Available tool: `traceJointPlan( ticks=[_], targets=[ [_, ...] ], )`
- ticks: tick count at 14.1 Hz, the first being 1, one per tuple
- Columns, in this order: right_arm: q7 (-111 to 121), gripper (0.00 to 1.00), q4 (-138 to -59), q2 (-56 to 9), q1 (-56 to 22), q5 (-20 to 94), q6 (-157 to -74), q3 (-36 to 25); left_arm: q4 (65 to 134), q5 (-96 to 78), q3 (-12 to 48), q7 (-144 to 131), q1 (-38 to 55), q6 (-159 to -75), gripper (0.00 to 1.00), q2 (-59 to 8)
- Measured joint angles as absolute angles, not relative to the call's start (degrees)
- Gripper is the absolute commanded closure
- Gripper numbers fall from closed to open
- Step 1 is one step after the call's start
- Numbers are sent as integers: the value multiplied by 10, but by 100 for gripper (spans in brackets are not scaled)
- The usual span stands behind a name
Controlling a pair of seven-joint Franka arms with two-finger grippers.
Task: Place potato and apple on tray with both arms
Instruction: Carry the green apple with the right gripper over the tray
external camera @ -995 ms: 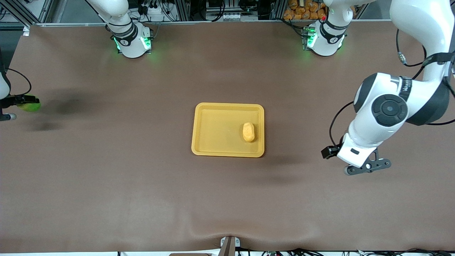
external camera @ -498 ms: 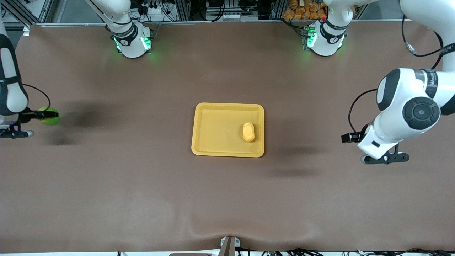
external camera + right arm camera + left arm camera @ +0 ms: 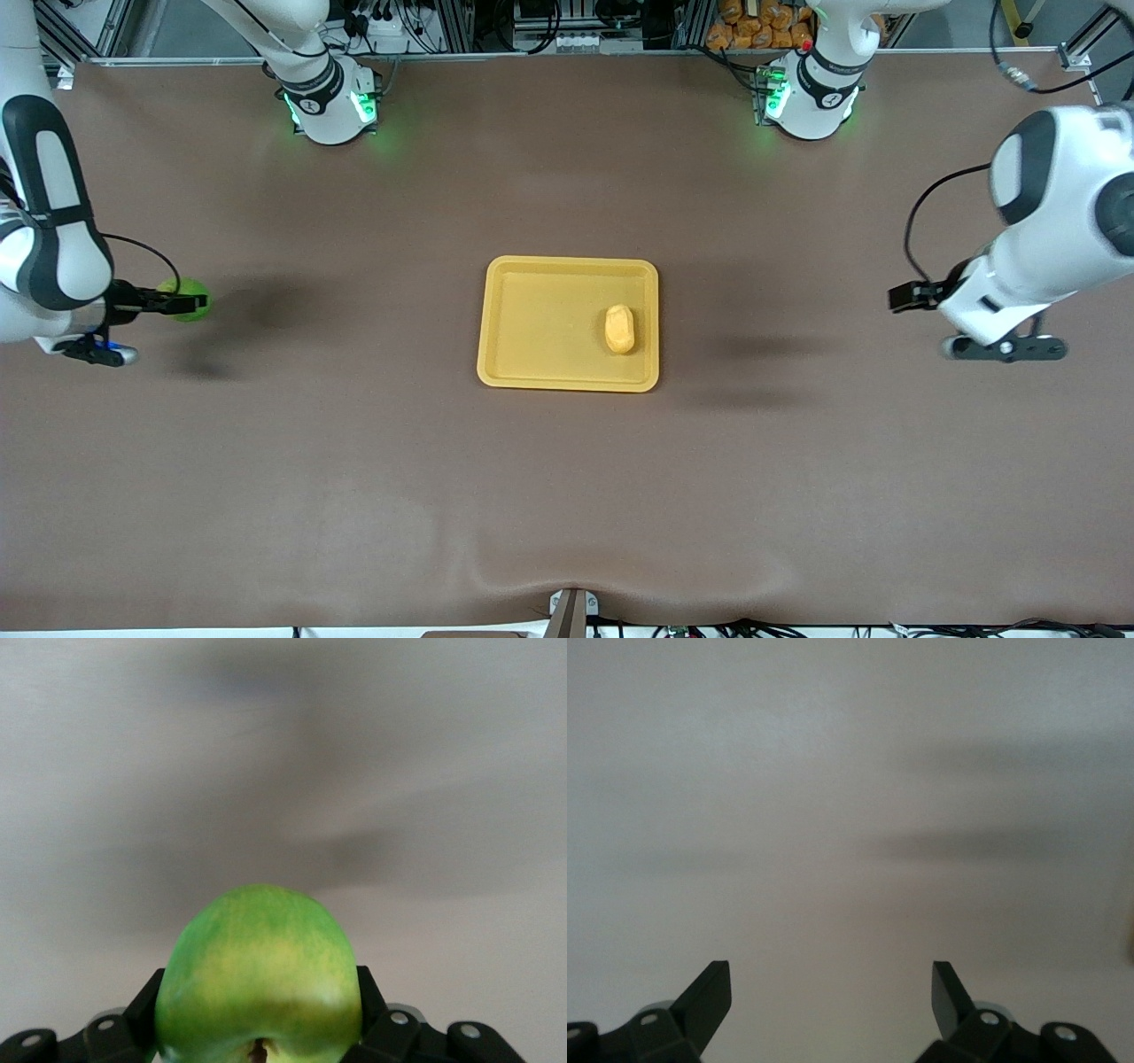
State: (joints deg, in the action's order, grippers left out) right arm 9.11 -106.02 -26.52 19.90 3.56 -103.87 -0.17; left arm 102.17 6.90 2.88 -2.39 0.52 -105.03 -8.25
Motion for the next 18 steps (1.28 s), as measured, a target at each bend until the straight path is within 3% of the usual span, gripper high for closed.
traceJointPlan(
  ticks=[5,11,18],
  targets=[
    [-17,100,-1056,-252,119,67,-1035,-1,1000,33,27,-16,19,-1044,0,-29],
    [-161,100,-1056,-241,14,124,-1033,0,916,21,24,-16,19,-888,0,26],
    [-335,100,-1062,-241,-112,172,-1090,0,908,21,23,-17,15,-908,0,23]
  ],
)
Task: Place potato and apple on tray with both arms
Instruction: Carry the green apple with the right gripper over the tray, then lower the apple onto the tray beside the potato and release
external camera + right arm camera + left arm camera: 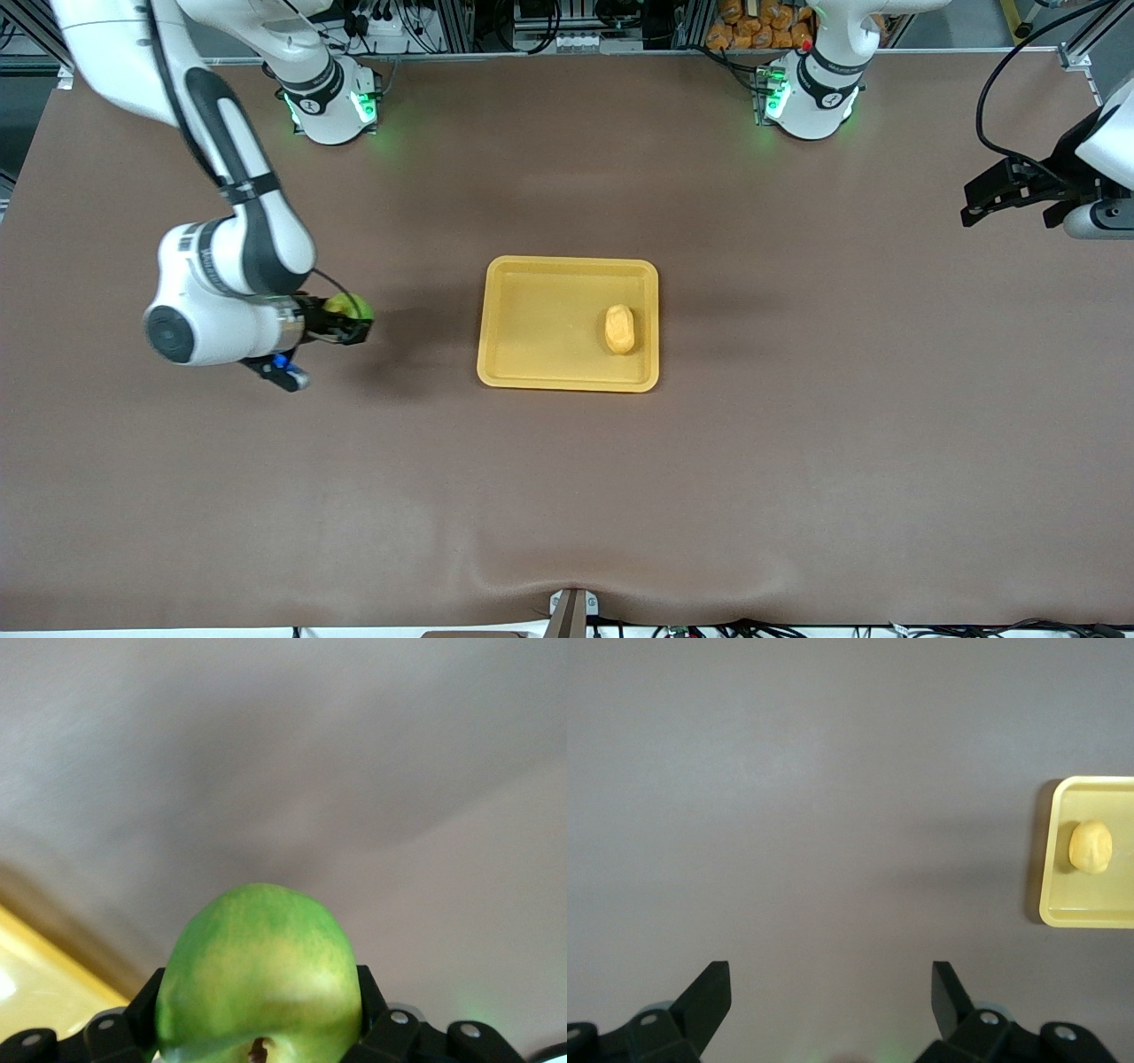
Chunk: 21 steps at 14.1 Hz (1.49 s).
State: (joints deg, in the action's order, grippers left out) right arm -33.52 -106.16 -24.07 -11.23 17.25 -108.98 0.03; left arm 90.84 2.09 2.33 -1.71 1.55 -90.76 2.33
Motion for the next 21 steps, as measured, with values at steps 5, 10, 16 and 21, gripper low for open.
traceJointPlan(
  ticks=[5,10,16,21],
  targets=[
    [-452,100,-1062,-241,-200,199,-1155,0,908,21,15,-44,9,-905,0,22],
    [-513,100,-1062,-249,-254,251,-1220,0,890,27,15,-59,5,-899,0,46],
    [-604,100,-1012,-315,-316,257,-1272,0,898,27,41,-89,11,-905,0,9],
    [-631,0,-996,-367,-345,258,-1323,-1,895,30,58,-110,19,-920,0,8]
  ],
)
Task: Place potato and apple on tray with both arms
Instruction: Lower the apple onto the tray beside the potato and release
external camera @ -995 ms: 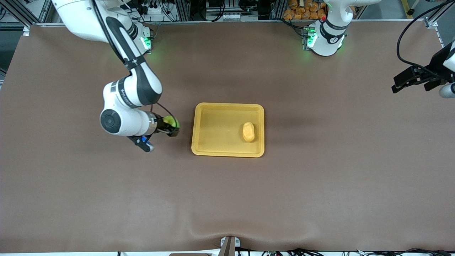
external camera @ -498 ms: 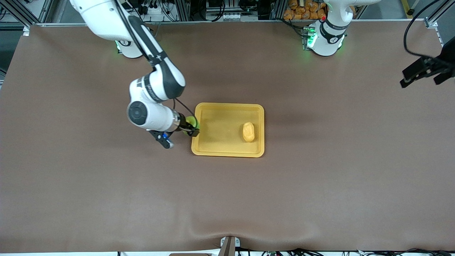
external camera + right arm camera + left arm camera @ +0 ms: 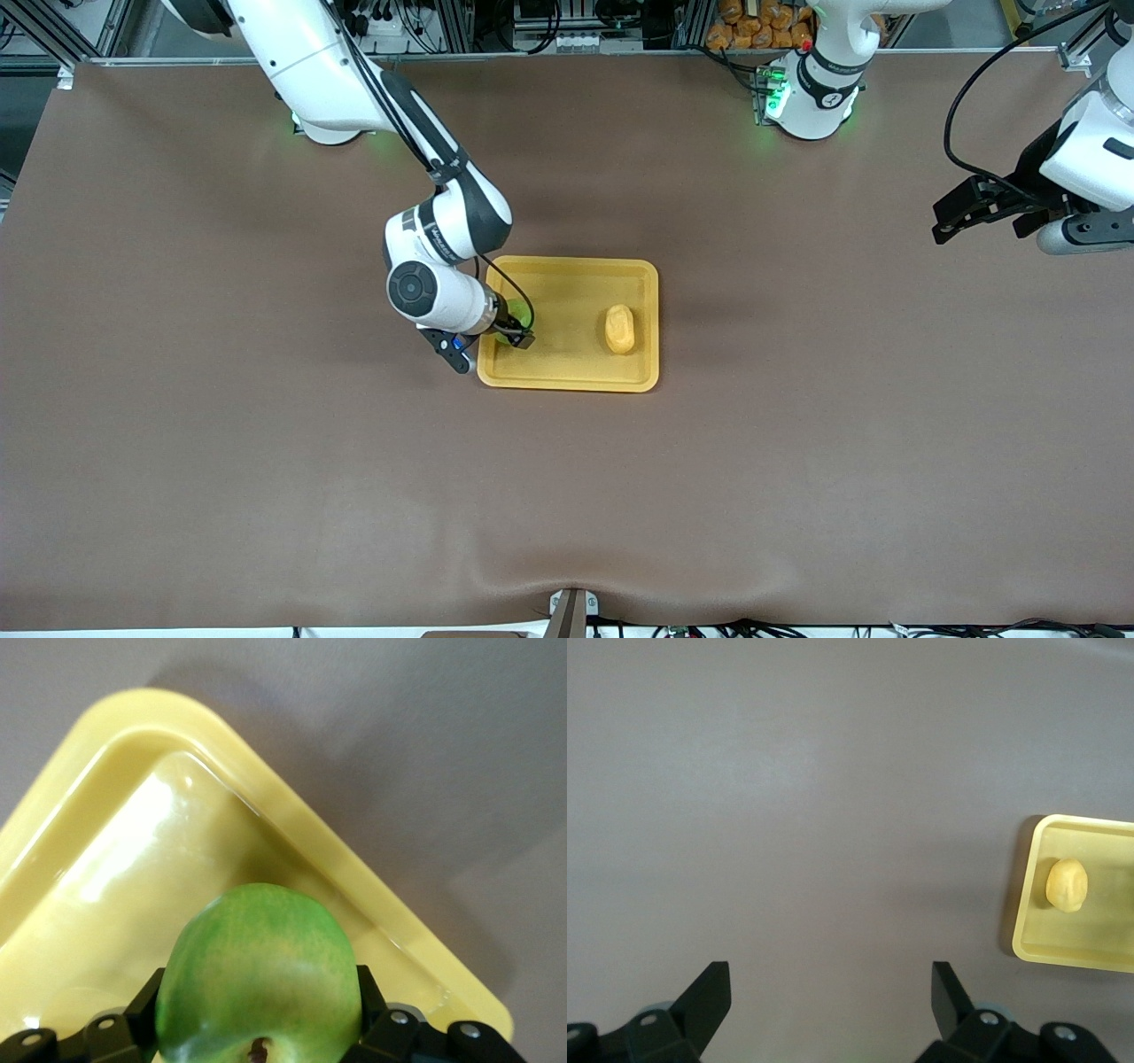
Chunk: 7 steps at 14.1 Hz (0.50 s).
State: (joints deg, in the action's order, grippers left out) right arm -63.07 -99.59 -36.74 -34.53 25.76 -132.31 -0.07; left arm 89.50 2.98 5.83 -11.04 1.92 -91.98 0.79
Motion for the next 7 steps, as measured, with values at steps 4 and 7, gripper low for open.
traceJointPlan(
  ticks=[4,7],
  targets=[
    [-656,0,-992,-373,-357,258,-1337,-1,894,30,53,-108,11,-901,0,9],
    [-657,0,-982,-373,-357,257,-1323,-8,891,29,51,-101,-6,-883,0,15]
  ],
)
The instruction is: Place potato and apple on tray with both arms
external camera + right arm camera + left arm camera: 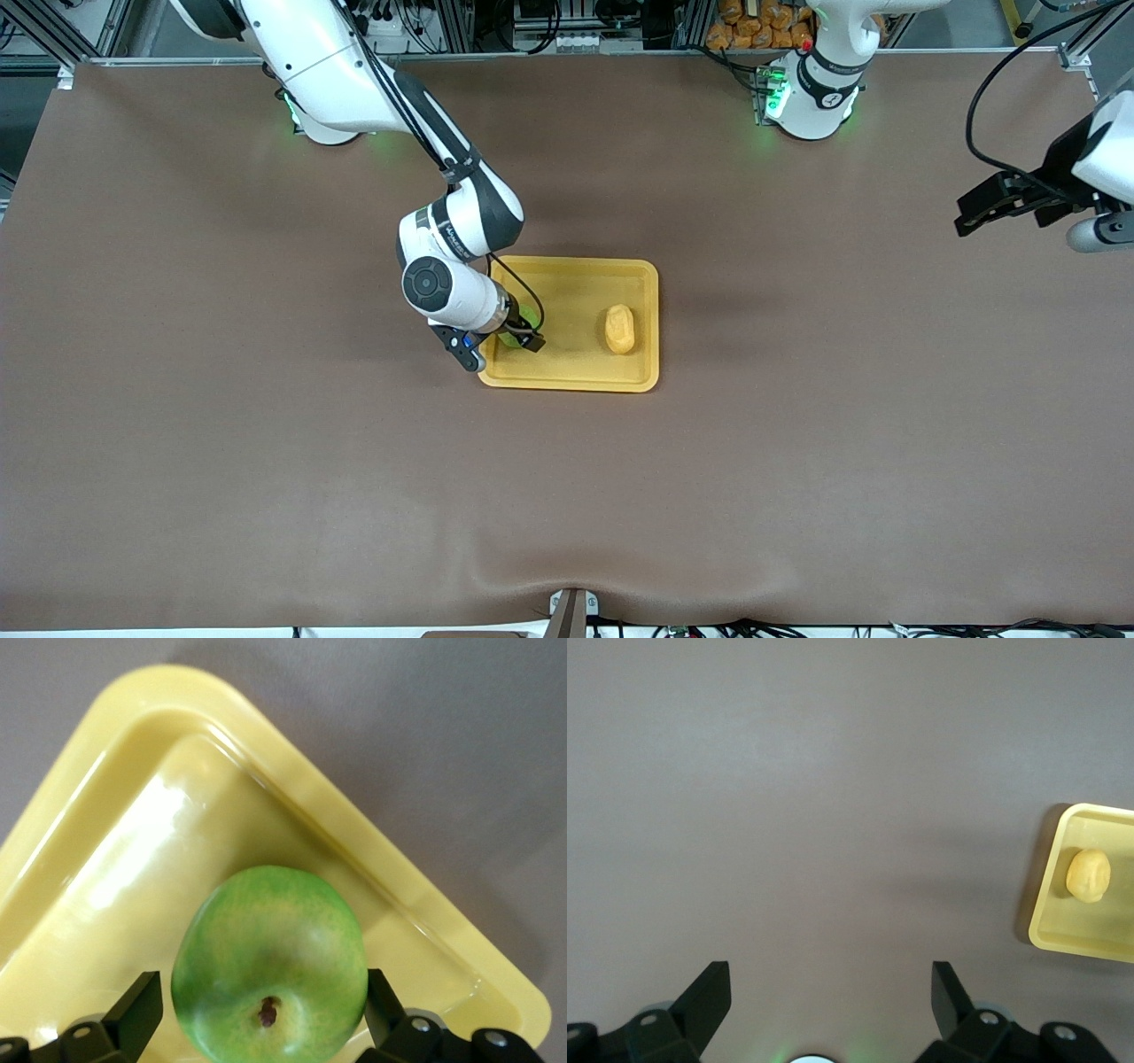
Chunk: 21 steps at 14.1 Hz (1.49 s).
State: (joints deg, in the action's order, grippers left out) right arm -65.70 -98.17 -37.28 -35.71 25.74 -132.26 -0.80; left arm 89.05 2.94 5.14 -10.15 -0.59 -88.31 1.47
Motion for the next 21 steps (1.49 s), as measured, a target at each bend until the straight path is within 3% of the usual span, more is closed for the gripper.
traceJointPlan(
  ticks=[12,18,21],
  targets=[
    [-643,0,-944,-273,-293,215,-1142,-44,886,26,57,-67,-6,-874,0,-3],
    [-643,0,-869,-230,-235,160,-911,-53,889,26,37,-19,4,-873,0,-3],
    [-633,0,-818,-222,-193,154,-812,-56,889,26,-6,16,31,-866,0,3]
  ],
)
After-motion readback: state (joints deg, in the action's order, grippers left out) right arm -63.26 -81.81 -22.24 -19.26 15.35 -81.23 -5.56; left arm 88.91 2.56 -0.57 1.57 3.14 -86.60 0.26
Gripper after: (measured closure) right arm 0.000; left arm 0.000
